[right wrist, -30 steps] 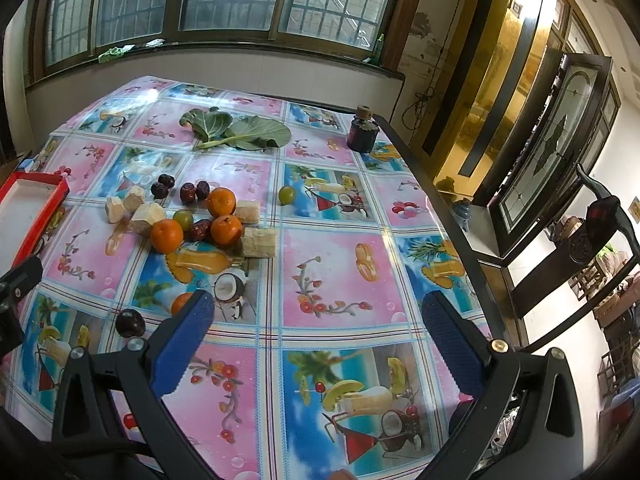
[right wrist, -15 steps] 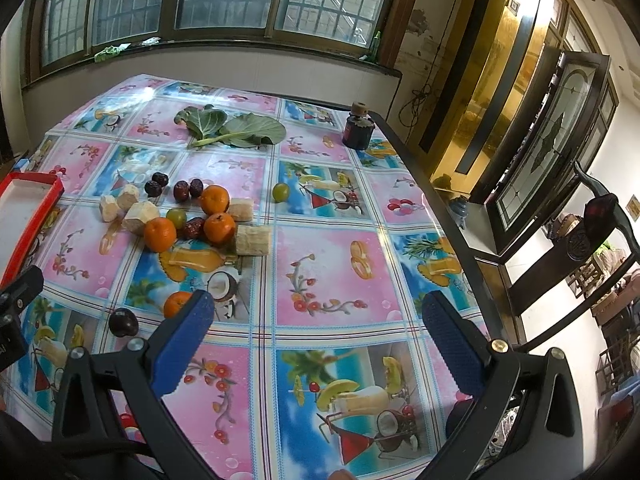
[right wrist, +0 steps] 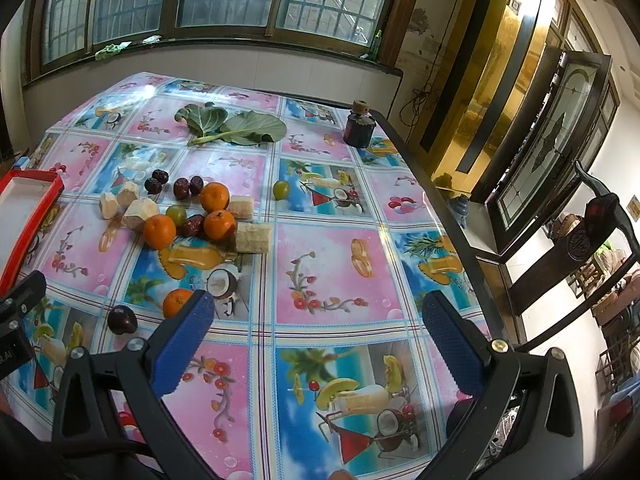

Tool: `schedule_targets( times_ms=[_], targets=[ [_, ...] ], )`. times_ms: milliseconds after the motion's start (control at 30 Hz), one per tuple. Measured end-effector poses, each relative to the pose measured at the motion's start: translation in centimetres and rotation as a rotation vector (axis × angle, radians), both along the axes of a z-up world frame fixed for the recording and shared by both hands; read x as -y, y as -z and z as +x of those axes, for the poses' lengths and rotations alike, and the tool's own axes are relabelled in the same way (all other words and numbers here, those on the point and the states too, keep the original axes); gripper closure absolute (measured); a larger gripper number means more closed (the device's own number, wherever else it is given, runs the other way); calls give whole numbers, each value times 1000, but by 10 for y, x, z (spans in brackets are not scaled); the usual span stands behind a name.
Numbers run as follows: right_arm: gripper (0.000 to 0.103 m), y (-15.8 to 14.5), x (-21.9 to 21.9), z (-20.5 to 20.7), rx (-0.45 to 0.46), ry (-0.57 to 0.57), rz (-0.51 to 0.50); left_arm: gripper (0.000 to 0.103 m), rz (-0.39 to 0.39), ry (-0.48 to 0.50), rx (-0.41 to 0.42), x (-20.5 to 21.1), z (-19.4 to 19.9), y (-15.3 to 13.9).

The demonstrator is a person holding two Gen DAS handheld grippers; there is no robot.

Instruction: Organize fruits

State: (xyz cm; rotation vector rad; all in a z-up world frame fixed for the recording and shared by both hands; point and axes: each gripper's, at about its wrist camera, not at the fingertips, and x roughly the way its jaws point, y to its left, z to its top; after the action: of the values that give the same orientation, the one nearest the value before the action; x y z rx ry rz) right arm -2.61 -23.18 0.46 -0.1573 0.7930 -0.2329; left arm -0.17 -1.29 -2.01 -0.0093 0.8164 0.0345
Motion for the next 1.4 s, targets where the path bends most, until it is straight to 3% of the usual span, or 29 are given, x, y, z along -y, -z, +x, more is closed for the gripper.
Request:
schedule_targets(
  times_ms=[300, 600, 900, 1067, 1200, 1400],
  targets=[
    [0, 3, 0, 0, -1, 1, 0, 0, -79, 50, -59, 3, 3, 9],
    [0, 4, 2, 0, -1, 3, 3, 0, -18, 53, -15, 9, -3, 10],
    [0, 5, 2, 0, -4, -1, 7, 0, -20, 33, -16, 3, -3, 12],
    [0, 8, 3, -1, -14, -33, 29, 0, 17, 93, -77, 2, 0, 24],
    [0, 14, 0, -1, -29, -53, 31, 1, -23, 139, -112, 4, -1, 31],
    [0, 17, -1, 0, -35, -63, 30, 1, -12, 176, -95, 15, -6, 30]
  ],
)
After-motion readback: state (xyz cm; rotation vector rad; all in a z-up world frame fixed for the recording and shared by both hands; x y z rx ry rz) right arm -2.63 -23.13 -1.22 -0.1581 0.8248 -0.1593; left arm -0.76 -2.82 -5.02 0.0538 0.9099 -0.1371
